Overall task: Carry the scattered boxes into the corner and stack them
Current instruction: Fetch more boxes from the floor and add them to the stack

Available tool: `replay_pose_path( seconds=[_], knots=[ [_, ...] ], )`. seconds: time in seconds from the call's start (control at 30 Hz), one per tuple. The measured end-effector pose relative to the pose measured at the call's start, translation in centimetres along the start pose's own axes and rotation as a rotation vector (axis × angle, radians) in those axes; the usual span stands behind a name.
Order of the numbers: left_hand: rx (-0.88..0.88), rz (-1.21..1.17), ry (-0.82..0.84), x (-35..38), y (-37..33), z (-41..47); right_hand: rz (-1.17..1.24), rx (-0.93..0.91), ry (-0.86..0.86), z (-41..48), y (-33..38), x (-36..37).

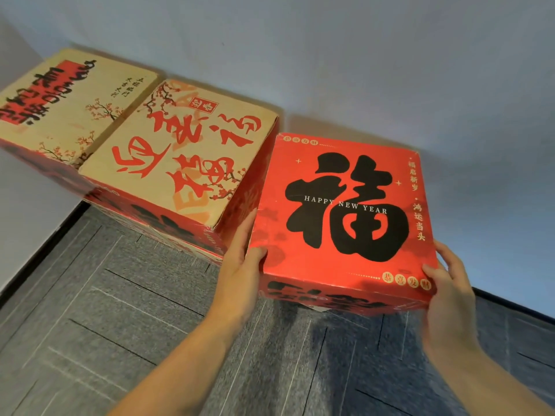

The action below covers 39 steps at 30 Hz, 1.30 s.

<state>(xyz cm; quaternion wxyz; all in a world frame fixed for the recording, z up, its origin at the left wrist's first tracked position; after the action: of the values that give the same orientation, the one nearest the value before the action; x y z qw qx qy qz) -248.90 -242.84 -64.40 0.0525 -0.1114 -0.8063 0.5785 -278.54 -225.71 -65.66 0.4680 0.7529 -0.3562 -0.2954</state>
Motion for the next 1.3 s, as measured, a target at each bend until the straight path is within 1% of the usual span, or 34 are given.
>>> replay_pose_path(
  seconds=[0.07,0.13,0.2,0.23,0.27,0.4,0.5,0.6,0.77,0.97,1.2,1.27,1.3],
  knots=[
    [-0.045,-0.096,-0.119,-1.2,0.9,-1.2,0.035,0.036,-0.035,0.1,-0.3,-0.8],
    [-0.222,-0.257,-0.250,-2.4,3.0,-3.0,0.069,0.124,-0.073,0.0,-0.7,-1.5],
    [-0.411,-0.452,-0.276,-2.0,5.2,-4.4,0.054,0.226,-0.013,-0.5,-1.0,-1.0],
    [-0.461,-0.508,-0.279,-1.7,5.5,-4.6,0.029,0.251,0.037,-0.9,-0.8,-0.2],
    [-0.474,-0.531,-0.283,-1.6,5.2,-4.6,0.012,0.261,0.070,-1.3,-0.6,0.4],
    [-0.435,-0.571,-0.342,-2.0,2.8,-3.3,-0.017,0.245,0.130,-2.1,0.0,2.6],
    [-0.455,-0.442,-0.334,-2.8,2.1,-2.6,-0.027,0.254,0.169,-2.7,-0.6,4.0],
    [-0.470,-0.357,-0.339,-3.5,2.8,-2.0,-0.042,0.249,0.177,-2.9,-1.6,4.8],
    [-0.461,-0.314,-0.291,-3.8,3.2,-1.2,-0.034,0.246,0.203,-2.9,-2.4,5.7],
    [-0.428,-0.319,-0.283,-4.1,4.1,0.3,-0.048,0.255,0.216,-2.3,-2.6,6.5],
    [-0.421,-0.364,-0.245,-3.1,3.5,0.9,-0.108,0.227,0.256,-1.4,-1.3,6.1],
    [-0.421,-0.379,-0.231,-2.8,3.5,0.7,-0.071,0.265,0.259,-1.7,-1.2,5.7],
    [-0.419,-0.383,-0.230,-2.7,3.4,0.6,-0.031,0.313,0.253,-1.9,-1.6,5.5]
  ],
)
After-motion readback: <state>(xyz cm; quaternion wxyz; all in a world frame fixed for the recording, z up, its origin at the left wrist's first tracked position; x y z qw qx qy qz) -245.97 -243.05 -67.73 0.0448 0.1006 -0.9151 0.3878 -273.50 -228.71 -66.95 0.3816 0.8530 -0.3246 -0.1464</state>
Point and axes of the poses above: each hand's wrist, its own z-axis towards the middle knuckle, its own x-axis out of the palm, y = z × x, the point moved 10 cm from there along z, towards the middle knuckle
